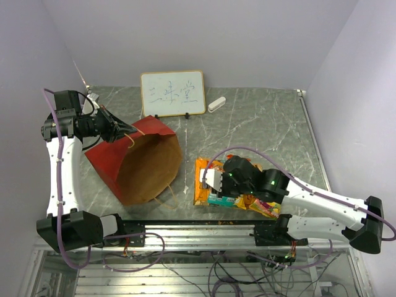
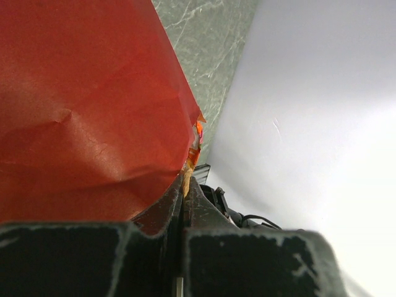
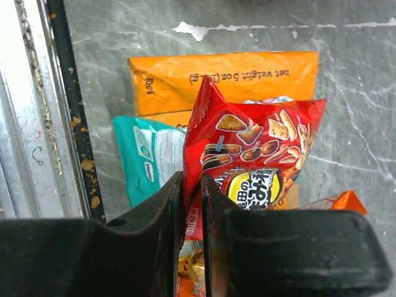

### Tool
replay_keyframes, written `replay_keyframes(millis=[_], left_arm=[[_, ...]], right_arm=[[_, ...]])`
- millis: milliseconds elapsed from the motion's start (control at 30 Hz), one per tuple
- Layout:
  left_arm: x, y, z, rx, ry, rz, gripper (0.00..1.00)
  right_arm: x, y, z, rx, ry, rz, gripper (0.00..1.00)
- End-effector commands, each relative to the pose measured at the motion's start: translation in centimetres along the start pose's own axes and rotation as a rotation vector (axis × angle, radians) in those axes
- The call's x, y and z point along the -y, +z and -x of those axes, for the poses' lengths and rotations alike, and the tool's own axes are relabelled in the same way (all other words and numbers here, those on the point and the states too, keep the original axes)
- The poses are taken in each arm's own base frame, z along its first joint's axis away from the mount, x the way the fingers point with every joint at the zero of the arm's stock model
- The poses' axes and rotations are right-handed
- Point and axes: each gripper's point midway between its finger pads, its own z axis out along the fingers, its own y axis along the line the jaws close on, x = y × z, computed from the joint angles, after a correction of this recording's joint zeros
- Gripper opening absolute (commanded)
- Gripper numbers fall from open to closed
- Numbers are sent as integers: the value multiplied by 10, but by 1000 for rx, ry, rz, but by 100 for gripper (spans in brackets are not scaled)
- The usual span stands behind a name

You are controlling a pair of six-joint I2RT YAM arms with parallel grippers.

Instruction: Take the snacks out of the paper bag

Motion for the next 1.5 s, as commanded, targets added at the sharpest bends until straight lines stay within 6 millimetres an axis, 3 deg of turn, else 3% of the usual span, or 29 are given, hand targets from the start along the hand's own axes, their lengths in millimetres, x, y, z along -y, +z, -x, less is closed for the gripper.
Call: replay_keyframes(millis=[0, 300, 433, 500, 767, 800, 833, 900, 967, 1100, 1267, 1367, 1467], left_arm=[[18, -5, 2, 12, 28, -58, 7], [20, -8, -1, 29, 19, -77, 7], [22, -8, -1, 37, 12, -88, 7], [24, -8, 0, 39, 10, -95, 7], [34, -12, 3, 50, 2, -116, 7], [36, -12, 3, 48, -2, -122, 7], [38, -12, 4, 47, -4, -130, 7], [47, -15, 4, 42, -12, -161, 7], [60, -17, 5, 31, -28, -208, 7], [104, -33, 21, 71, -38, -337, 7], [162, -59, 35, 106, -95, -492, 7], [176, -68, 40, 109, -172, -565, 7], [162, -59, 42, 89, -246, -591, 7]], right_arm=[[-21, 3, -7, -11, -54, 112, 17], [-25, -3, -21, -51, -114, 133, 22], [-25, -9, -23, -47, -133, 127, 36], [-23, -13, -16, -18, -141, 119, 43], [-1, -33, 31, 175, -129, 10, 54], [3, -34, 35, 189, -122, -13, 60], [8, -36, 40, 206, -112, -40, 74], [22, -39, 47, 224, -80, -112, 84], [40, -40, 52, 229, -27, -210, 86], [82, -47, 68, 276, 115, -427, 88], [109, -58, 92, 388, 264, -557, 94], [123, -69, 101, 457, 326, -617, 98], [135, -82, 108, 541, 411, -661, 100]])
